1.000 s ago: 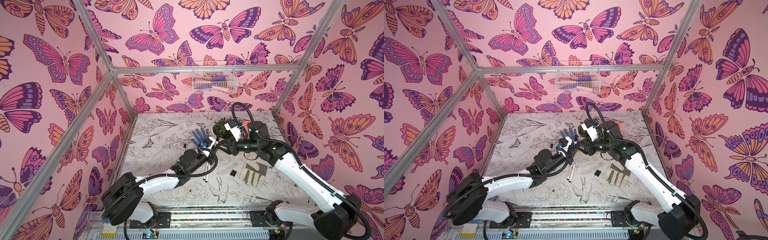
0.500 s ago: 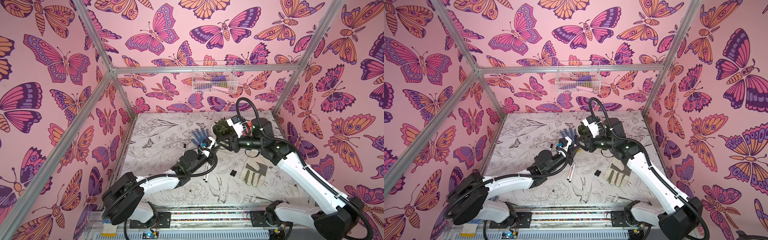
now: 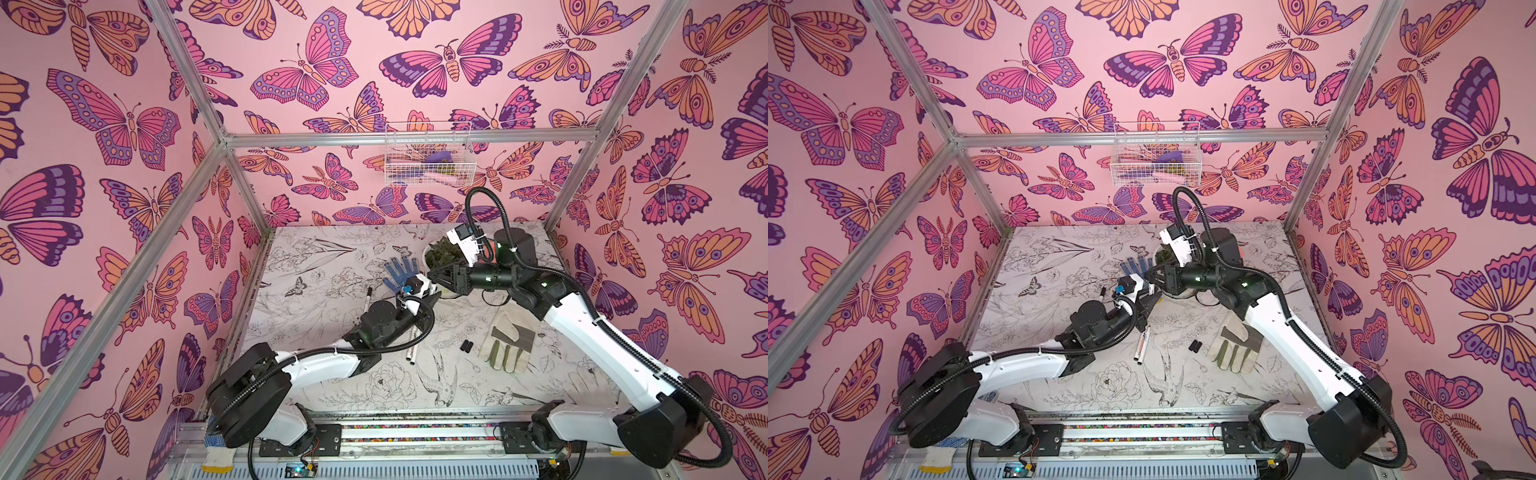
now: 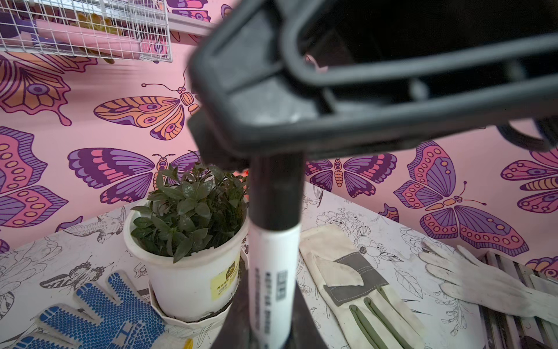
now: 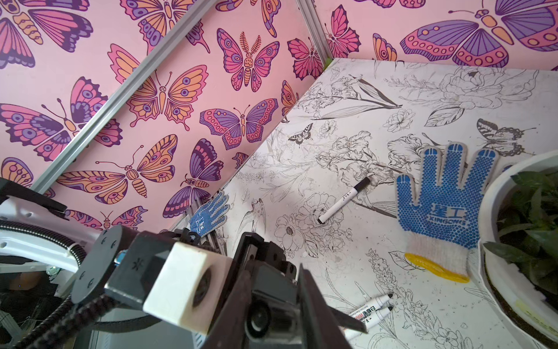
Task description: Insert the pens into the pen caps
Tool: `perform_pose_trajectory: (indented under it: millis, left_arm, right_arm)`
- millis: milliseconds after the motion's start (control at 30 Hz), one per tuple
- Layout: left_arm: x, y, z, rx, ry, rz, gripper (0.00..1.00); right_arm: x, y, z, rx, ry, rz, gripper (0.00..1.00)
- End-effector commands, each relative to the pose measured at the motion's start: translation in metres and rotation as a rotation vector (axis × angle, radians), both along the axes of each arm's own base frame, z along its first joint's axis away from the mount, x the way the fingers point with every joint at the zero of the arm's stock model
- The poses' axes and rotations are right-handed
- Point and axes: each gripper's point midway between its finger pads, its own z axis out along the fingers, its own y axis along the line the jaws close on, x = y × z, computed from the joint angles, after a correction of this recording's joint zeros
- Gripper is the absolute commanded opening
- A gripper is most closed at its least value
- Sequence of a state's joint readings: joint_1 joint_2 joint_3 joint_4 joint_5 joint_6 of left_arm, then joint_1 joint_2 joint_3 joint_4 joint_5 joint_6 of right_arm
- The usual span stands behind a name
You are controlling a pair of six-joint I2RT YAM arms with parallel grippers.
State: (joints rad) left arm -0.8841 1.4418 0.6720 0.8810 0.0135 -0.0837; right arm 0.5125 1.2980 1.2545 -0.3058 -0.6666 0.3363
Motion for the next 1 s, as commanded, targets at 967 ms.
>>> perform_pose_trajectory:
  millis: [967]
  left_arm:
    - [0.026, 0.057, 0.155, -0.239, -0.316, 0.036, 0.0]
  right_arm:
    - [-0.032, 0.007, -0.148, -0.375, 0.583, 0.132, 0.0]
